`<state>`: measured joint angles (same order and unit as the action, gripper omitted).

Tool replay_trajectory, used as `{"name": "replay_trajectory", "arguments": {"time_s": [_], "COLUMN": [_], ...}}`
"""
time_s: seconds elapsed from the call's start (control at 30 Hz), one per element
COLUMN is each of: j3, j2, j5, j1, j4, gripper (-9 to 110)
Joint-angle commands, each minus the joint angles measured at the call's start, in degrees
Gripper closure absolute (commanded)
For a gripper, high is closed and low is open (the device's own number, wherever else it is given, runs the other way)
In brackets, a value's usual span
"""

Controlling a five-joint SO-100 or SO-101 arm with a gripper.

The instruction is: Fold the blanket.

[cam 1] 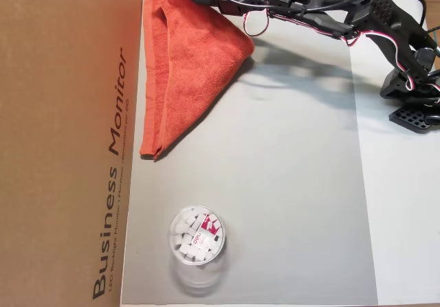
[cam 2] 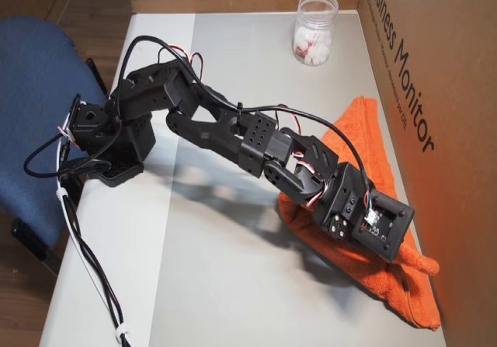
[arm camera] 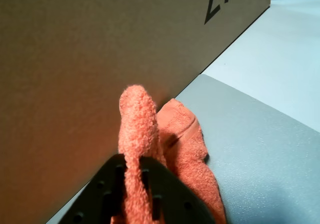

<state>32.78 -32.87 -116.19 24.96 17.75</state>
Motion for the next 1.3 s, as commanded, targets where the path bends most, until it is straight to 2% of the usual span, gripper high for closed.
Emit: {"name": "replay_trajectory", "arguments": {"time_s": [0.0, 0.27, 0.5, 0.7, 0.8, 1.03, 1.27], "j3": [-1.8, 2.6, 2.6, 2.8, 2.6, 2.7, 7.9], "j2": [-1.0, -1.9, -4.3, -5.7, -5.9, -11.7, -17.4], "j5": [0.2, 5.4, 5.4, 5.1, 5.1, 7.6, 18.2], "j1": [-0.4, 2.5, 4.0, 3.7, 3.8, 4.5, 3.6], "j4": [-0.4, -0.4, -0.4, -0.4, -0.4, -0.4, -1.0], "gripper": [102, 101, 100, 80, 75, 82, 102]}}
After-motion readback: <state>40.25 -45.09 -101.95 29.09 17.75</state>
